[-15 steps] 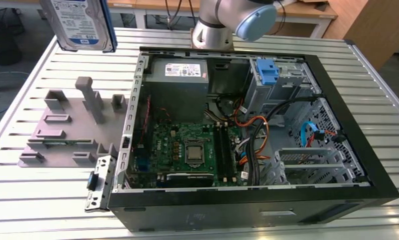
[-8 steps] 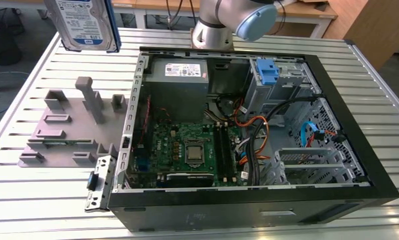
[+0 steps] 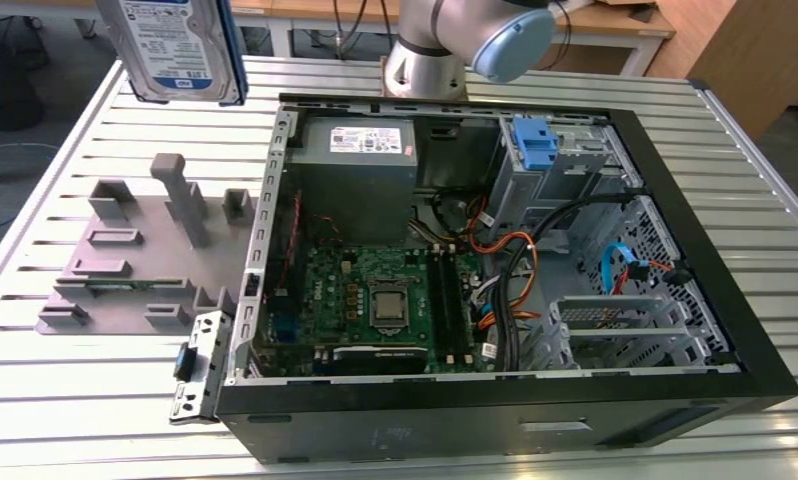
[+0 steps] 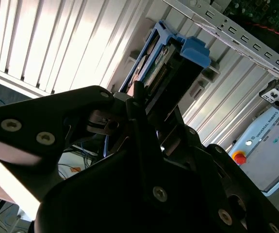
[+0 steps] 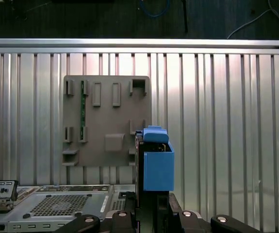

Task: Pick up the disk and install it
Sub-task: 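Pick up the disk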

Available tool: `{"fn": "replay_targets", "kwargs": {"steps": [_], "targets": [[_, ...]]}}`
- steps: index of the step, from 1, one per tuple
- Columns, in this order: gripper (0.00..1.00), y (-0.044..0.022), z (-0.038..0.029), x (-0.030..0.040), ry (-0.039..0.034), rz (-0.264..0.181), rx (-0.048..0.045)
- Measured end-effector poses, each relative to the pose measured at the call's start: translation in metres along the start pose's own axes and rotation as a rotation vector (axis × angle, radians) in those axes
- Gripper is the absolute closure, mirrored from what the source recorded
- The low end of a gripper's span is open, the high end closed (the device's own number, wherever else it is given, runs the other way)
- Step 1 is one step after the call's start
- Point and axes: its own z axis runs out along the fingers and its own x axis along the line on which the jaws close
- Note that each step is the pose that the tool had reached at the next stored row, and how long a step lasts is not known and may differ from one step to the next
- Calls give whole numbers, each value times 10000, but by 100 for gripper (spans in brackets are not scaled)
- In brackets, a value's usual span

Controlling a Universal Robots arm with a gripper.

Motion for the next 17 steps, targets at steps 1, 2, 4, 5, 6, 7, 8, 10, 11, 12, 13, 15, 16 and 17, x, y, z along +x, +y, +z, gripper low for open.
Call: {"fn": "replay_targets", "kwargs": {"steps": [1, 2, 4, 5, 6, 7, 8, 10, 11, 12, 13, 15, 16, 17], "targets": [[65, -16, 0, 0, 0, 0, 0], [65, -33, 0, -1, 0, 0, 0], [65, -70, -1, -2, -1, 0, 0], [65, -90, -1, -2, -1, 0, 1], [65, -112, -1, -3, 0, 0, 1], [65, -133, -2, -3, 0, 0, 0], [65, -155, -2, -4, 0, 0, 0], [65, -204, -3, -5, 0, 0, 0], [65, -231, -3, -6, 0, 0, 1], [65, -256, -3, -7, -1, 0, 0], [65, -283, -3, -7, -1, 0, 1], [65, -338, -4, -9, -1, 0, 1], [65, -364, -4, -9, -1, 0, 1], [65, -391, -4, -10, -1, 0, 1]]}}
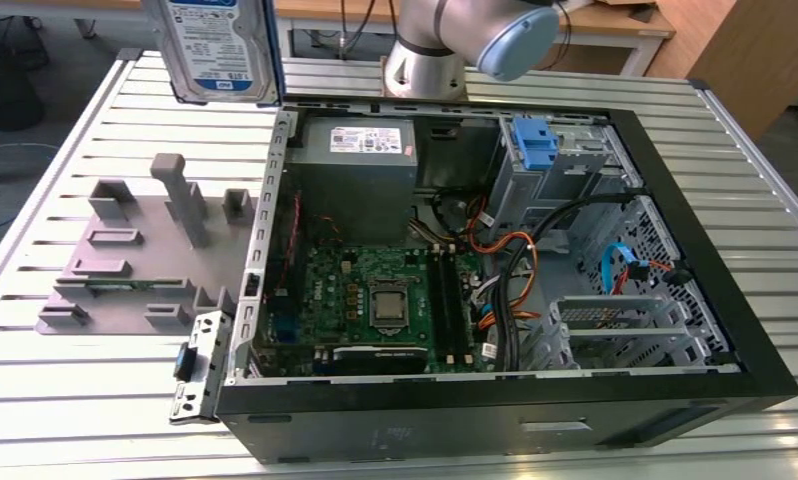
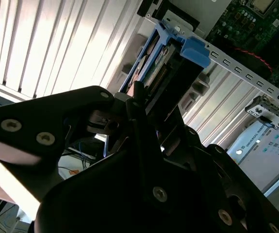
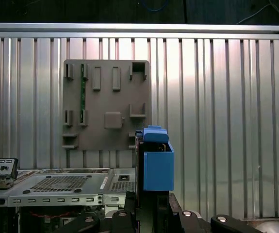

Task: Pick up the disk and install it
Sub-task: 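Pick up the disk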

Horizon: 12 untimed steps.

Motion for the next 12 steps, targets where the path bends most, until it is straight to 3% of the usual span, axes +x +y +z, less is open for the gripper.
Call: {"fn": "replay_targets", "kwargs": {"steps": [5, 12], "targets": [[65, -109, -1, -3, 0, 0, 0], [65, -143, -3, 29, 0, 0, 0]]}}
